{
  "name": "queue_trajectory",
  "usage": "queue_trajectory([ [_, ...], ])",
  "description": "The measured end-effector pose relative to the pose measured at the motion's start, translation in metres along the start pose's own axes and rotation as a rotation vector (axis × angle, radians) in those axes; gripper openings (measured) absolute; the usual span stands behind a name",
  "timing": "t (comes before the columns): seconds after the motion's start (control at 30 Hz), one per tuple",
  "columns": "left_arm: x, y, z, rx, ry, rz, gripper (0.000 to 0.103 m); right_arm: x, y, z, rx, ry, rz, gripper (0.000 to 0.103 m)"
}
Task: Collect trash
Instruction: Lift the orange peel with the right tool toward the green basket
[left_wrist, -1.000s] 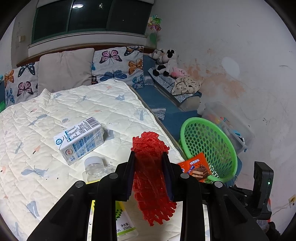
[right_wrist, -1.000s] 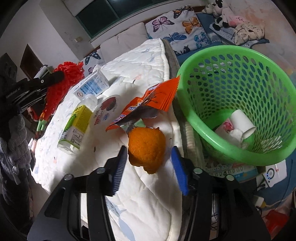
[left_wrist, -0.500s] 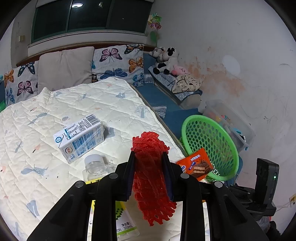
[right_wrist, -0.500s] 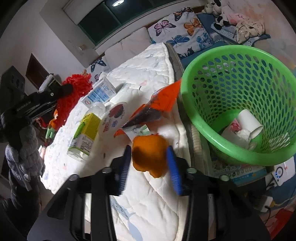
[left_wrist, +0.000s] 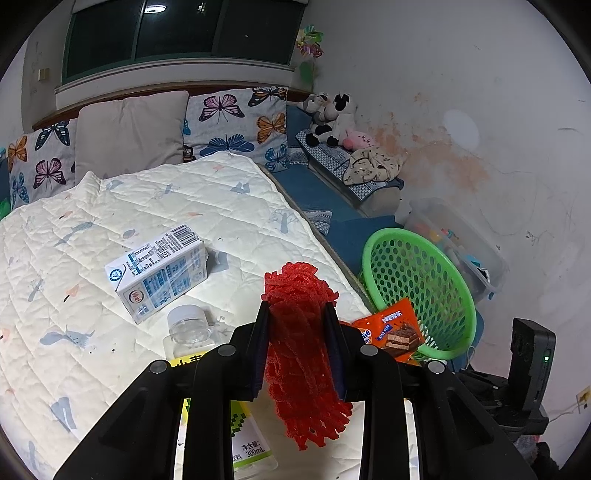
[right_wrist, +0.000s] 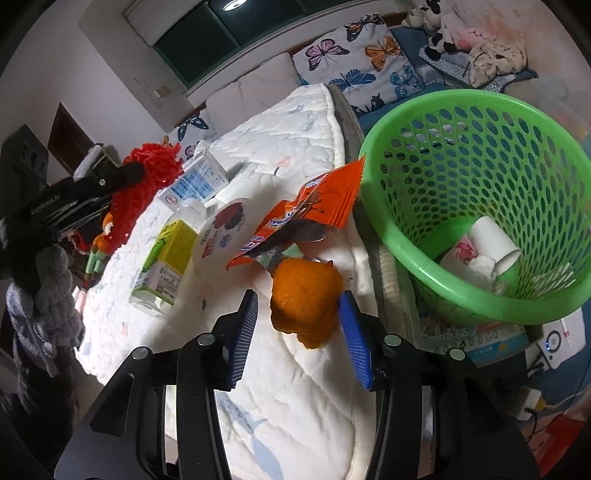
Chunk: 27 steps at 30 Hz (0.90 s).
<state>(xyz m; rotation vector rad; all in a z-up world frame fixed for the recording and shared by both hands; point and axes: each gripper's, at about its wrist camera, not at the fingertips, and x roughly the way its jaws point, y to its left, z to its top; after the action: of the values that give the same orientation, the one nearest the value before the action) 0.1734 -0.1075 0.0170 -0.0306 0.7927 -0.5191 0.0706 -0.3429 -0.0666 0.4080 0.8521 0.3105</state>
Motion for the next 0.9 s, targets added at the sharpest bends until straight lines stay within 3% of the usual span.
queue_trajectory([
  [0.03,0.0,0.0,0.0,0.001,0.001,-0.001,0.028,0.0,-0.001,0.0,0.002,-0.001,0.003,0.04],
  [0.17,0.003,-0.003,-0.002,0.002,0.009,-0.015,0.028,-0.004,-0.001,-0.001,0.002,-0.009,-0.002,0.038],
  [0.8,0.014,-0.009,-0.013,0.016,0.041,-0.023,0.028,-0.038,-0.005,0.005,0.061,-0.086,0.071,0.037],
  [0.9,0.014,-0.006,-0.014,0.011,0.042,-0.018,0.028,-0.043,-0.003,0.007,0.047,-0.101,0.039,0.037],
])
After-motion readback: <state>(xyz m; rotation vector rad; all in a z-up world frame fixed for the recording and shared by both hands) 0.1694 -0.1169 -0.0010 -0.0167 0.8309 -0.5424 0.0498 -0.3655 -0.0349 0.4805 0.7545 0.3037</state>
